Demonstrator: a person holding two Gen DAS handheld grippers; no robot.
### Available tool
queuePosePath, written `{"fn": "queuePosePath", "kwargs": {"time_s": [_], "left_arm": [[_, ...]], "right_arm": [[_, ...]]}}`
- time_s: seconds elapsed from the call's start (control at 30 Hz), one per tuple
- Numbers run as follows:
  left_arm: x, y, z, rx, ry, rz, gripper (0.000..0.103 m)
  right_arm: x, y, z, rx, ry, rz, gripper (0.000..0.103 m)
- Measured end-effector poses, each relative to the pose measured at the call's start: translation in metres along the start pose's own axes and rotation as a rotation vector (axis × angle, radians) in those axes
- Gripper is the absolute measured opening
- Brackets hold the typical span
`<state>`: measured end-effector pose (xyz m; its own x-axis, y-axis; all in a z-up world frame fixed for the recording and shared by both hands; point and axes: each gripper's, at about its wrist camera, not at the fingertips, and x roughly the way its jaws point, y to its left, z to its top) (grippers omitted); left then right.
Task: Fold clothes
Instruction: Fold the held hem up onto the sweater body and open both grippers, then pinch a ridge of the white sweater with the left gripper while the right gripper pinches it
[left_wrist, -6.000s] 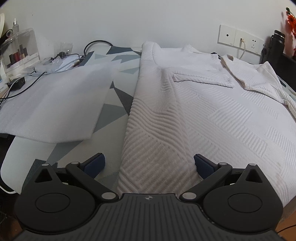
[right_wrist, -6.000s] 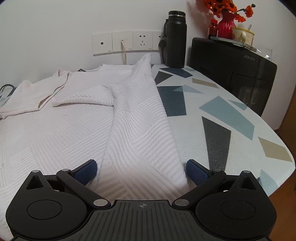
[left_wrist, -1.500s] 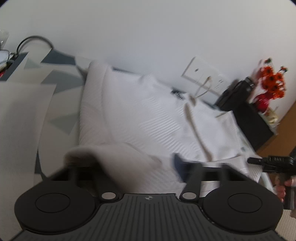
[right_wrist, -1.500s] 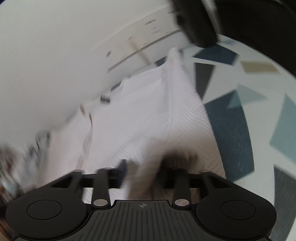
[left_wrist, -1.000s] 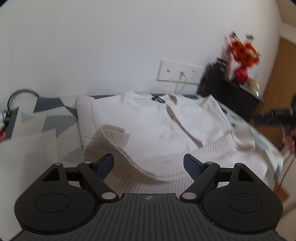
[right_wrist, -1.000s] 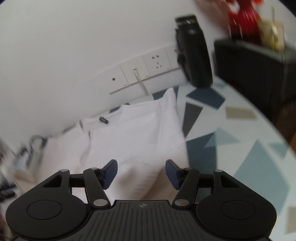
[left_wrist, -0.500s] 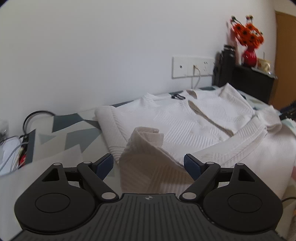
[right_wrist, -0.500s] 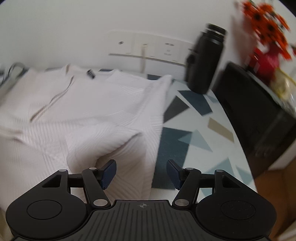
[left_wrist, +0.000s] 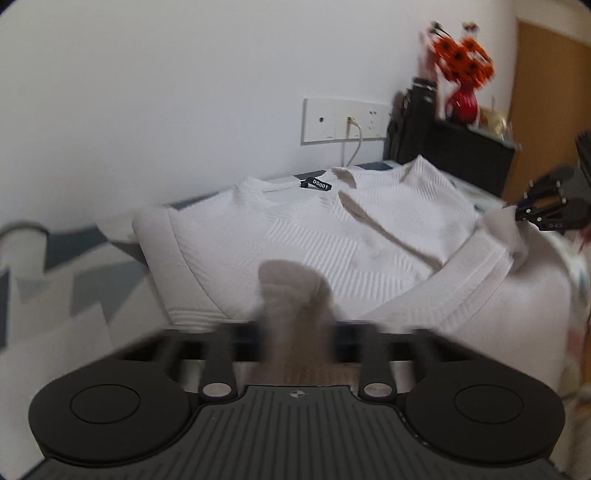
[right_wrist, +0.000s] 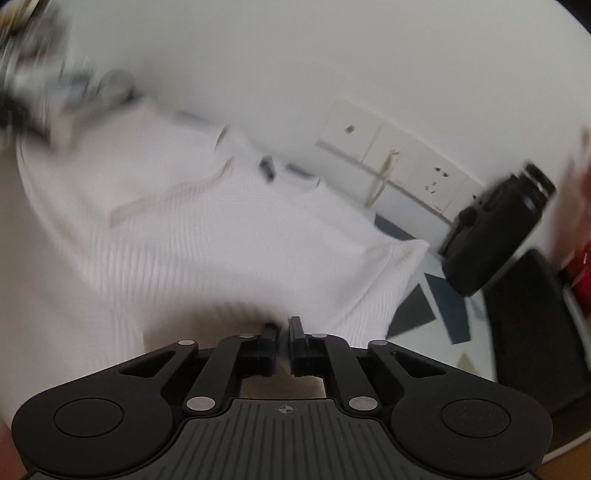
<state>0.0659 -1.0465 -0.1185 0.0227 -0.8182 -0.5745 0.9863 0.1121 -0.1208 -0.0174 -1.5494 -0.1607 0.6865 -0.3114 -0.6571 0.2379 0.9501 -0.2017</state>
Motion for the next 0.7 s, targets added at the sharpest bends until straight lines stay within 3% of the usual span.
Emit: {"fn": "queuePosePath", "kwargs": {"time_s": [0.17, 0.3, 0.37, 0.4, 0.43, 0.47, 0.5, 0.6, 0.7], "left_arm": [[0.003, 0.018, 0.013, -0.143, -0.042, -0.044, 0.012], [0.025, 0.039, 0.014, -0.288, -0.011, -0.003, 0.013], [0.038, 0.046, 0.012, -0.341, 0.019, 0.014, 0.022], [0.043, 0.049, 0.012, -0.36, 0.031, 0.013, 0.027], [0.045, 0.051, 0.012, -0.375, 0.035, -0.002, 0.04], [0.046, 0.052, 0.013, -0.384, 0.034, -0.016, 0.053], [0.047, 0.052, 0.014, -0.388, 0.033, -0.029, 0.058], [0.048, 0.051, 0.016, -0.382, 0.039, -0.046, 0.063], [0.051, 0.058, 0.015, -0.426, 0.047, -0.05, 0.066]], "right_arm": [[0.006, -0.07, 0.012, 0.391, -0.077, 0.092, 0.006], [0.056, -0.109, 0.0, 0.619, 0.072, 0.117, 0.007], [0.076, -0.113, -0.005, 0.618, 0.131, 0.128, 0.012], [0.079, -0.113, -0.005, 0.6, 0.13, 0.127, 0.02], [0.08, -0.113, -0.003, 0.583, 0.123, 0.129, 0.029], [0.081, -0.112, -0.001, 0.566, 0.116, 0.131, 0.031], [0.081, -0.112, 0.001, 0.549, 0.106, 0.136, 0.033], [0.087, -0.114, 0.007, 0.52, 0.086, 0.163, 0.045], [0.102, -0.117, 0.012, 0.512, 0.107, 0.196, 0.048]]}}
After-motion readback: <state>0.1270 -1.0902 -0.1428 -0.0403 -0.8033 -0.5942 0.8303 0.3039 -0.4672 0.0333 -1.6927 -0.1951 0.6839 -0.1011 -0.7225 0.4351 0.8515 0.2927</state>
